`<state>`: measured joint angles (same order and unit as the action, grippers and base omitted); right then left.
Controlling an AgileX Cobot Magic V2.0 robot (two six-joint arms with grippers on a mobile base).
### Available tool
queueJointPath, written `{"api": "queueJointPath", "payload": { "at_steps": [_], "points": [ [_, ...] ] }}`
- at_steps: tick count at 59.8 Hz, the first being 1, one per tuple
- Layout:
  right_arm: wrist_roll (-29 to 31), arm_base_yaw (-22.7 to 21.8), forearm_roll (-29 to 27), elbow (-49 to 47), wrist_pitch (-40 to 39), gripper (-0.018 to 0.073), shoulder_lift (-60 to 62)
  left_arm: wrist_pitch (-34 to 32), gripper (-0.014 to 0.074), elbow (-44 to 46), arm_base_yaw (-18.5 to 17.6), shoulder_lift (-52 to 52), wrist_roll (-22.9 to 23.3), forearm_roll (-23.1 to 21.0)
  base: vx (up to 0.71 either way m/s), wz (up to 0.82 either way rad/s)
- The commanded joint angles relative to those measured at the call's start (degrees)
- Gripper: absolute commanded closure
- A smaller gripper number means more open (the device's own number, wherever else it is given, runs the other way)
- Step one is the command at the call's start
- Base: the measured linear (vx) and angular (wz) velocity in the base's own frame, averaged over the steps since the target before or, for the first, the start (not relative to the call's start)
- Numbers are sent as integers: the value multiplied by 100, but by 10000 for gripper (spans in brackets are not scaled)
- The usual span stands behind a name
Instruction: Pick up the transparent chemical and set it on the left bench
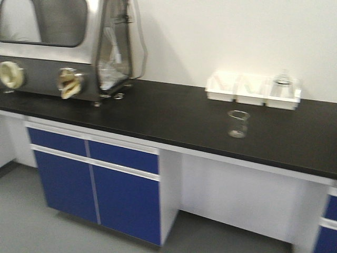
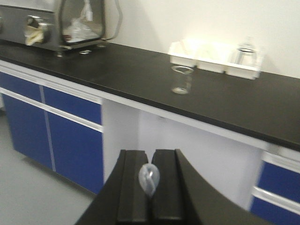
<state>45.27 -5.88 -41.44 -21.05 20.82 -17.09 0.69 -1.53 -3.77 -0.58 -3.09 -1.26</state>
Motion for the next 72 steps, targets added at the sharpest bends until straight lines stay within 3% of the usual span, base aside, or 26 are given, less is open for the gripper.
{"api": "queueJointPath", "payload": {
  "at_steps": [1,25,72],
  "points": [
    [27,-42,-65,-164,-356,561,-34,-449,600,-93,-10,-110,45,-4,32,65],
    [27,-42,-65,-164,-356,561,-34,-449,600,-93,-10,-110,45,-4,41,29],
    [27,-42,-65,-164,-350,561,-34,-449,600,-93,-10,-110,45,-4,46,-37]
  ]
}}
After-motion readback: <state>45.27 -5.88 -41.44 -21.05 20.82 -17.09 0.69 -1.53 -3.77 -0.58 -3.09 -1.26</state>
